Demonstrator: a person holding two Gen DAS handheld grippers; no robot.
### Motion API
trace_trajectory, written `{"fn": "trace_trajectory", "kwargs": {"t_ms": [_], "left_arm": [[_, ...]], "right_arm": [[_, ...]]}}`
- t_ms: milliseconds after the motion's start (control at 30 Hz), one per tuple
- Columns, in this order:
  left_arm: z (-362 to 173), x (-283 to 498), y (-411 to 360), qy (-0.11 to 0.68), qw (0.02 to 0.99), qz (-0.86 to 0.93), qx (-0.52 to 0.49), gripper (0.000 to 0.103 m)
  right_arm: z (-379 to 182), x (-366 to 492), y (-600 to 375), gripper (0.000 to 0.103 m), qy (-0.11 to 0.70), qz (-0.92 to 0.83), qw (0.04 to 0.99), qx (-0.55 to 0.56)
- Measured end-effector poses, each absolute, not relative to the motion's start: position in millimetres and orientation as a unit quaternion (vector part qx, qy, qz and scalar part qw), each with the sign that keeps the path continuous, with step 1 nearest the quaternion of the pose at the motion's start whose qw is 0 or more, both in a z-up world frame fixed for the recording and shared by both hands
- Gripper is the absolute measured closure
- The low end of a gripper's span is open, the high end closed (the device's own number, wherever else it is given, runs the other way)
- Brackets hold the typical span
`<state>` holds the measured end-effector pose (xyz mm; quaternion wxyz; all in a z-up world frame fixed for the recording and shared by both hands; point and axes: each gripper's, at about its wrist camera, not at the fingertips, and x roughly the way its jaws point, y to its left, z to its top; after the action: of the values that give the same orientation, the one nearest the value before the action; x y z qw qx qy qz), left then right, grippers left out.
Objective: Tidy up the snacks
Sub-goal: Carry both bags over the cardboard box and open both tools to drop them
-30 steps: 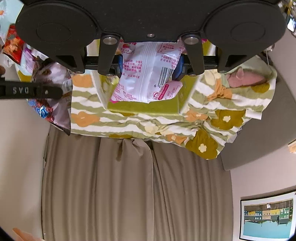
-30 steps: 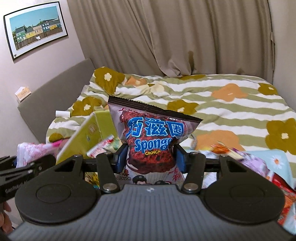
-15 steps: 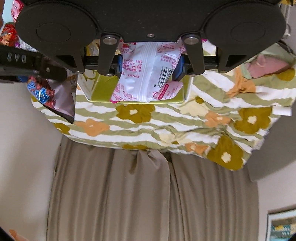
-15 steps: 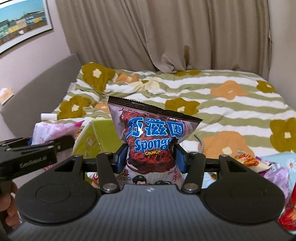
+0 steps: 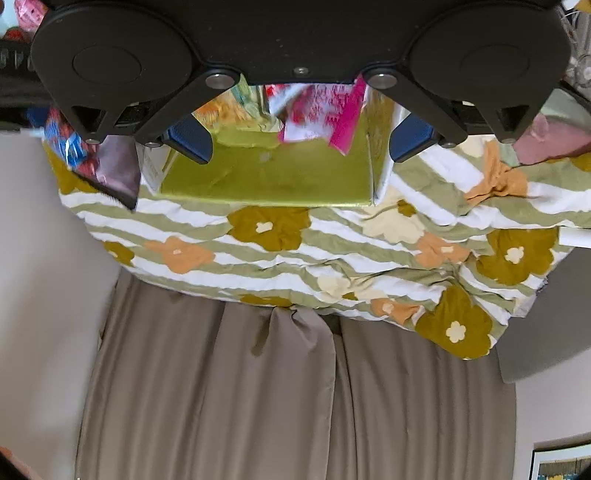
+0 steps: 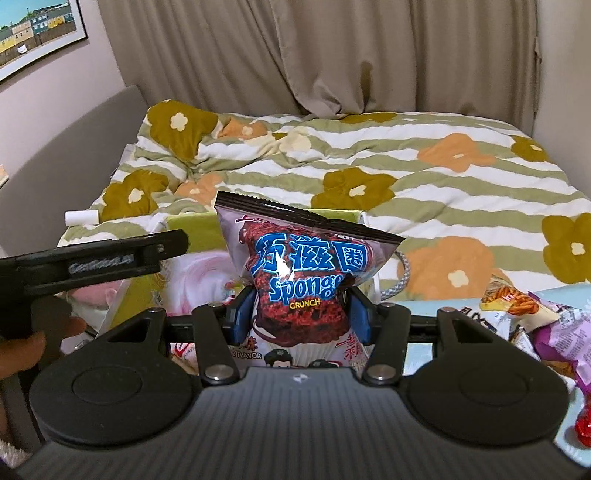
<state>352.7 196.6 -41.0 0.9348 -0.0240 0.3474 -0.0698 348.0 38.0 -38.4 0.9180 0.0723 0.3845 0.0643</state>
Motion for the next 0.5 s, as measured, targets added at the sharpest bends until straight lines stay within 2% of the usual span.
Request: {"fn": "trace_trajectory", "kwargs": {"t_ms": [500], "left_arm": [[-37,327,192,0.348,0.937,-0.01,-0.009,0.0]], "right_arm": [[-41,391,35,0.033,0.396,0.123,0.907,0.071]]}}
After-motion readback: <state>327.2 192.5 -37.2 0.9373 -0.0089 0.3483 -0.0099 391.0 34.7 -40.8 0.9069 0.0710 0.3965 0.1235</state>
